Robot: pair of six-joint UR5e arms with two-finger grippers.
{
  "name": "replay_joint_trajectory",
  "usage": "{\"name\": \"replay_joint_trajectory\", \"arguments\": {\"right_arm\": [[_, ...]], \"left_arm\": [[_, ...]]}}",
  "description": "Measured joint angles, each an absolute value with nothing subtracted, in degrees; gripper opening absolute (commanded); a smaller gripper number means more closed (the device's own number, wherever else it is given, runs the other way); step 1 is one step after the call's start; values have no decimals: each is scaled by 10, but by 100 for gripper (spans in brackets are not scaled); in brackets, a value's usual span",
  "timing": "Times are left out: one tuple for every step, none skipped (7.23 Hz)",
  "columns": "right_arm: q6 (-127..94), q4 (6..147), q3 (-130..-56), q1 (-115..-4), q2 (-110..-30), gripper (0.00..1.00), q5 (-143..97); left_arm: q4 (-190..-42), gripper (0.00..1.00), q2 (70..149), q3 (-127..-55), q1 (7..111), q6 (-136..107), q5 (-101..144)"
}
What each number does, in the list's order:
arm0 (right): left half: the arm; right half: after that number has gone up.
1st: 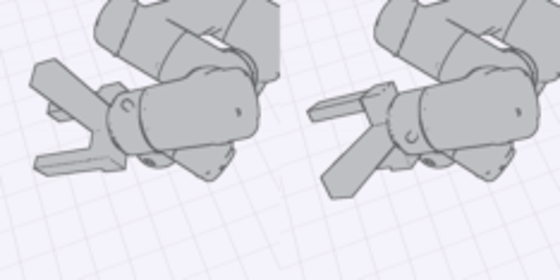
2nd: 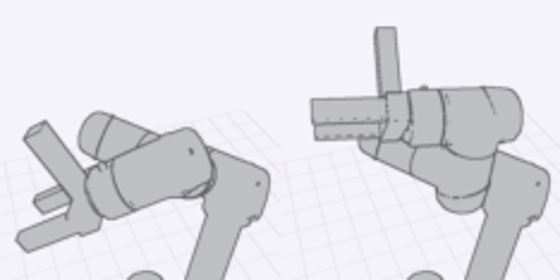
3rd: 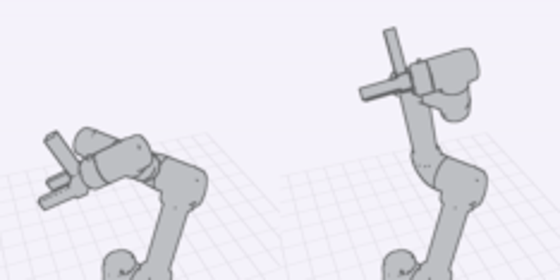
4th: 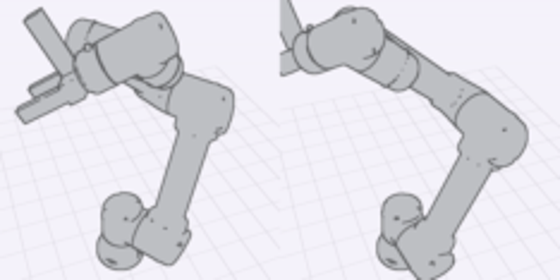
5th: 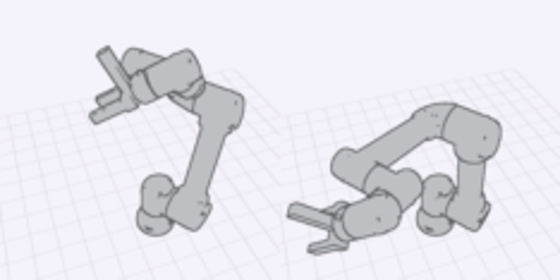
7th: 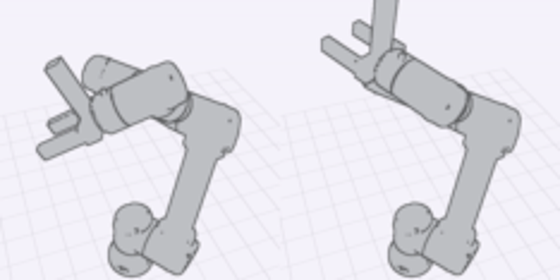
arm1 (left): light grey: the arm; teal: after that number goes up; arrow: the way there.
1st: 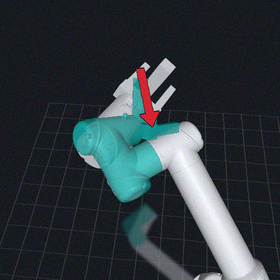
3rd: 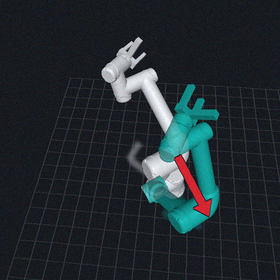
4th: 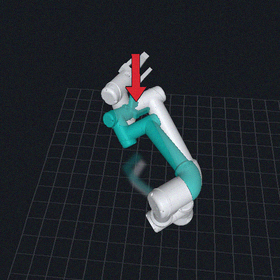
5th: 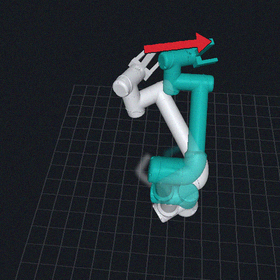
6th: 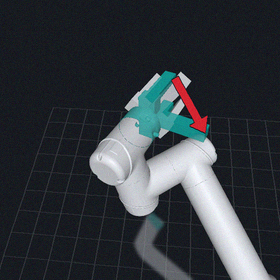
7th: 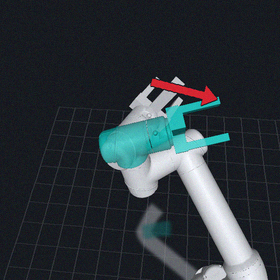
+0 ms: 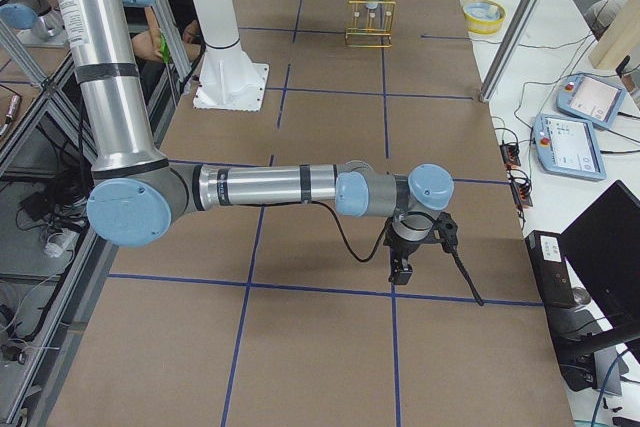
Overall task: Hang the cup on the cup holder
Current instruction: 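Close the left gripper on the rim of the light blue cup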
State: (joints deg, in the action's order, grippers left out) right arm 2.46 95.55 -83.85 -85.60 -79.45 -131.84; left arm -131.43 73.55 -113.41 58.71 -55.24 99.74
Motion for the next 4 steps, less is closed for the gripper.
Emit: {"name": "replay_joint_trajectory", "arguments": {"right_arm": [[25, 956, -838, -856, -795, 100, -1318], [25, 956, -838, -856, -795, 100, -1318], [25, 956, -838, -856, -795, 100, -1318], [25, 956, -838, -856, -795, 100, -1318]], "left_arm": [[-1356, 100, 727, -1119, 564, -584, 963], [-1385, 100, 723, -1101, 531, -631, 918], [-1401, 100, 722, -1087, 494, -678, 867], [-1407, 100, 723, -1075, 455, -722, 813]]}}
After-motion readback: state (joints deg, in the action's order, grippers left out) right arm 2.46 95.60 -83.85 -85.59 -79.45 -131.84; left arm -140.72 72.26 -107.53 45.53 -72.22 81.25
